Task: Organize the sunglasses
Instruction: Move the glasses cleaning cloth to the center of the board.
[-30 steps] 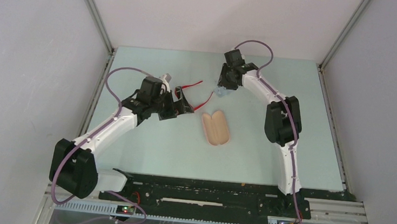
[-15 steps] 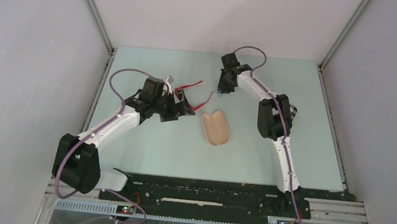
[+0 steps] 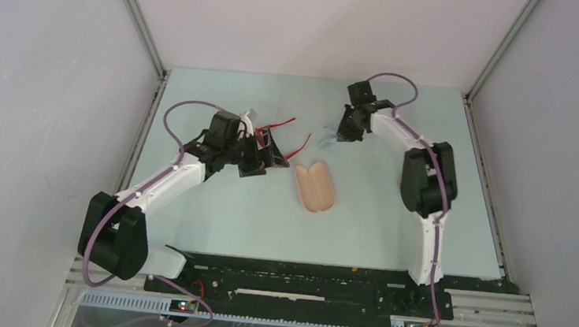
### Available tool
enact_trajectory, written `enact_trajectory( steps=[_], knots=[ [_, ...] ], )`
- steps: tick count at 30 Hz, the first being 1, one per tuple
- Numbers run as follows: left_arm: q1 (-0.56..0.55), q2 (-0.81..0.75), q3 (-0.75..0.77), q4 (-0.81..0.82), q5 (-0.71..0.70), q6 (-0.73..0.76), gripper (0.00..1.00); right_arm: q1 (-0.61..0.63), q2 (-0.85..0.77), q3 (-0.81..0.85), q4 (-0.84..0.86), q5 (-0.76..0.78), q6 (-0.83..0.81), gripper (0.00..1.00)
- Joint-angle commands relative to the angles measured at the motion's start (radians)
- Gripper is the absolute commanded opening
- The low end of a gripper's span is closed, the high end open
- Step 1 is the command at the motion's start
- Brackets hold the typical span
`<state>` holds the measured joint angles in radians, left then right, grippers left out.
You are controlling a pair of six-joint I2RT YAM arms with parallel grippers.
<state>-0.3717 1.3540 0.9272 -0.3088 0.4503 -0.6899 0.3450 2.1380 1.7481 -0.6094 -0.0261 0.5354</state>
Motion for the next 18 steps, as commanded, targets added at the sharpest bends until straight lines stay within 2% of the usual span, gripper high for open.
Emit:
enact_trajectory(
  steps=[1,7,9,11,12,18],
  knots=[
    [-0.008,0.028,0.033,0.054,0.045,-0.020,0.95,-0.042,-0.256,-0.233,0.124,-0.011,0.025,0.00],
    [-0.079,0.090,0.078,0.042,0.025,-0.008,0.94,-0.048,-0.499,-0.678,0.165,0.080,0.066,0.00],
    [-0.106,0.116,0.100,0.038,0.020,-0.011,0.94,-0.047,-0.566,-0.786,0.162,0.102,0.081,0.09],
    [-0.131,0.141,0.126,0.034,0.014,-0.013,0.94,-0.060,-0.622,-0.864,0.153,0.106,0.089,0.22],
    [-0.144,0.151,0.142,0.028,0.012,-0.012,0.94,-0.070,-0.653,-0.892,0.146,0.106,0.090,0.25],
    [-0.215,0.215,0.257,-0.014,-0.021,0.007,0.94,-0.143,-0.849,-0.941,0.133,0.091,0.054,0.28]
  ],
)
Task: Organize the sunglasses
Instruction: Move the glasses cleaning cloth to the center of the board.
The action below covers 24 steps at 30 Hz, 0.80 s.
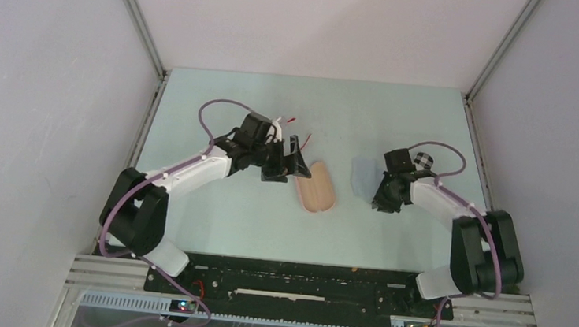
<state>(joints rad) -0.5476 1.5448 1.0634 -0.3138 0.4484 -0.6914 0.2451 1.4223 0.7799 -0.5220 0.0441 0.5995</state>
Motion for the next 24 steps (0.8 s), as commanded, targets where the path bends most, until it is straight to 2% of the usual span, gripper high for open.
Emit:
enact_trajectory(
  steps=[1,6,11,19,22,24],
  knots=[
    [-0.051,0.037,0.144,-0.012,-0.027,0.009,0.94,-0.064,-0.145,0.027,0.048,0.010,-0.018,0.28],
    [-0.123,0.134,0.284,-0.054,-0.067,0.020,0.94,-0.108,-0.103,0.027,0.071,-0.033,-0.033,0.30],
    [-0.167,0.269,0.430,-0.083,-0.142,0.014,0.91,-0.108,-0.021,0.027,0.105,-0.107,-0.014,0.40],
    [-0.172,0.509,0.729,-0.211,-0.234,0.050,0.80,-0.111,0.084,0.127,0.123,-0.082,-0.003,0.36],
    [-0.173,0.574,0.798,-0.221,-0.252,0.047,0.73,-0.112,0.115,0.157,0.100,-0.089,-0.007,0.35],
    [-0.173,0.615,0.833,-0.230,-0.264,0.051,0.72,-0.110,0.115,0.154,0.085,-0.088,-0.006,0.35]
  ],
)
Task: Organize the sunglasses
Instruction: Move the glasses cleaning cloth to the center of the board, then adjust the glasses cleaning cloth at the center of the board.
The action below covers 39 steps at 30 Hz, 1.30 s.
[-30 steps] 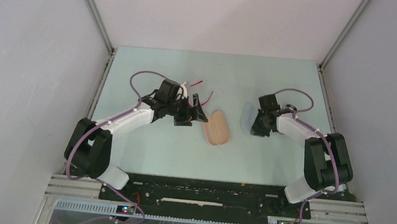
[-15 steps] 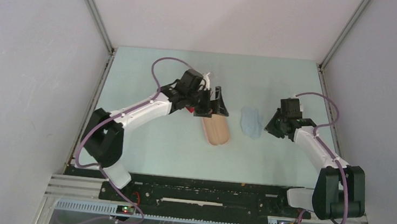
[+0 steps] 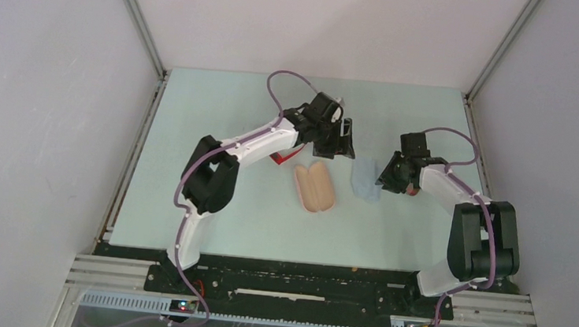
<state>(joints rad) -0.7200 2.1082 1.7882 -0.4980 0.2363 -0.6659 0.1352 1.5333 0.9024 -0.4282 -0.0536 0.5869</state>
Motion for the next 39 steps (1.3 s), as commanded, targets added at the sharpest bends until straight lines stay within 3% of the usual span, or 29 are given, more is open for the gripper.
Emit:
enact_trajectory(
  steps=[1,9,19,25,29,32,33,37,39],
  knots=[
    [-0.001,0.072,0.127,-0.051,-0.054,0.028,0.72,-0.001,0.003,0.027,-0.017,0.012,0.009,0.35],
    [-0.036,0.275,0.367,-0.168,-0.068,0.050,0.69,-0.016,-0.021,-0.023,-0.019,-0.026,0.031,0.38],
    [-0.048,0.361,0.400,-0.144,0.013,0.014,0.60,-0.018,0.028,-0.074,0.022,-0.057,0.060,0.42],
    [-0.051,0.400,0.409,-0.125,0.089,-0.009,0.43,-0.018,0.042,-0.086,0.039,-0.045,0.059,0.33],
    [-0.051,0.416,0.411,-0.099,0.142,-0.034,0.20,-0.026,0.057,-0.086,0.058,-0.053,0.053,0.20],
    [-0.051,0.411,0.412,-0.097,0.150,-0.037,0.01,-0.033,0.052,-0.082,0.068,-0.076,0.049,0.05],
    [-0.050,0.402,0.411,-0.098,0.147,-0.033,0.00,-0.035,0.045,-0.076,0.068,-0.079,0.048,0.00],
    [-0.023,0.346,0.422,-0.092,0.124,-0.016,0.00,-0.045,0.002,-0.025,0.044,-0.069,0.037,0.00],
    [0.017,0.320,0.502,-0.115,0.111,0.007,0.00,-0.063,-0.020,0.057,0.017,-0.083,0.034,0.00]
  ],
)
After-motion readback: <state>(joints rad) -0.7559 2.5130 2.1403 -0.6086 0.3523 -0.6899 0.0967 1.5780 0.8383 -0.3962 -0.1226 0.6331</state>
